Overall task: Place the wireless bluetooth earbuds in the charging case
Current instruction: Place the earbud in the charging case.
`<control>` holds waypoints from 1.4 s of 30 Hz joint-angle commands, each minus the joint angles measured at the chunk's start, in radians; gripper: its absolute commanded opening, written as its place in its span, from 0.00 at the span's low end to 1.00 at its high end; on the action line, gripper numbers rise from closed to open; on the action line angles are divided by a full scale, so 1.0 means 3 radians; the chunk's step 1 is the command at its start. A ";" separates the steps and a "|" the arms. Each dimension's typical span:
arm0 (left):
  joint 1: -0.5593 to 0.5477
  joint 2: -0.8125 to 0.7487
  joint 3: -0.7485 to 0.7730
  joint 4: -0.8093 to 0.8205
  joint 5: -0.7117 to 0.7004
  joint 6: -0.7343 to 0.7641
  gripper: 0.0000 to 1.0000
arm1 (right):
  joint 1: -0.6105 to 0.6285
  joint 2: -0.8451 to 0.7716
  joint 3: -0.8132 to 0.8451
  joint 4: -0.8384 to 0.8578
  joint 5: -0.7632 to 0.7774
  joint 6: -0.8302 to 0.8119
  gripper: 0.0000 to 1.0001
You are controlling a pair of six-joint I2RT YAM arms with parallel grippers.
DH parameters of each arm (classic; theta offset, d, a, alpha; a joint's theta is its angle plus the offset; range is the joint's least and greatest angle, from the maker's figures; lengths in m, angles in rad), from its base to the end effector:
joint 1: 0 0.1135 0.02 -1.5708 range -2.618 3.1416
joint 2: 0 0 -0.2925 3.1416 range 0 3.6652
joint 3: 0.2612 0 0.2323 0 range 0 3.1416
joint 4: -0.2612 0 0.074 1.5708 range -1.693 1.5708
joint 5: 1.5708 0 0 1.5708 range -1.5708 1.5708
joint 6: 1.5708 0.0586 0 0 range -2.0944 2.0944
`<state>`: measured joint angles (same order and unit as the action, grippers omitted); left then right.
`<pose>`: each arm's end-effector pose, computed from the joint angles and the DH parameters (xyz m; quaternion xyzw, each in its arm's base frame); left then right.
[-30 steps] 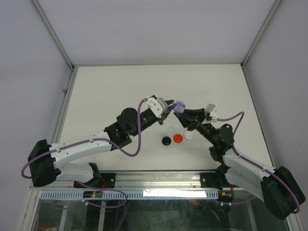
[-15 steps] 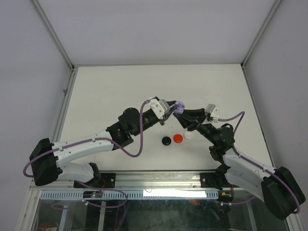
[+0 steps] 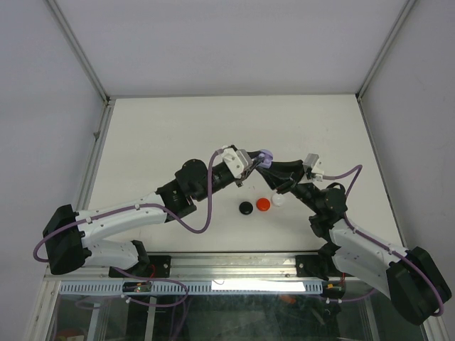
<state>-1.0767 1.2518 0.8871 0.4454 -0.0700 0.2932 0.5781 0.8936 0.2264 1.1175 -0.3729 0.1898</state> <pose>0.1418 -0.2546 0.3779 0.4088 0.5410 -0.2586 0.6880 0.1273 0.1085 0.3057 -0.2548 0.4821 0.4032 0.7349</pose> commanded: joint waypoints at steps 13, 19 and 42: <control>-0.0041 -0.0119 0.0093 -0.0259 0.0124 0.0060 0.22 | 0.0011 -0.0059 0.0151 0.0222 0.0017 0.0006 0.00; -0.0041 -0.0145 0.0100 -0.0312 0.0177 0.0060 0.24 | 0.0014 -0.0069 0.0141 0.0224 0.0026 0.0007 0.00; -0.0041 -0.0274 0.0359 -0.0692 -0.0293 -0.0625 0.55 | 0.0012 -0.0053 0.0125 0.0206 0.0076 0.0001 0.00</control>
<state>-1.0809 1.2156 0.9260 0.2668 -0.0963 0.2024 0.5785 0.8906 0.2264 1.1080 -0.3717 0.1898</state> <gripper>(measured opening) 0.492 0.271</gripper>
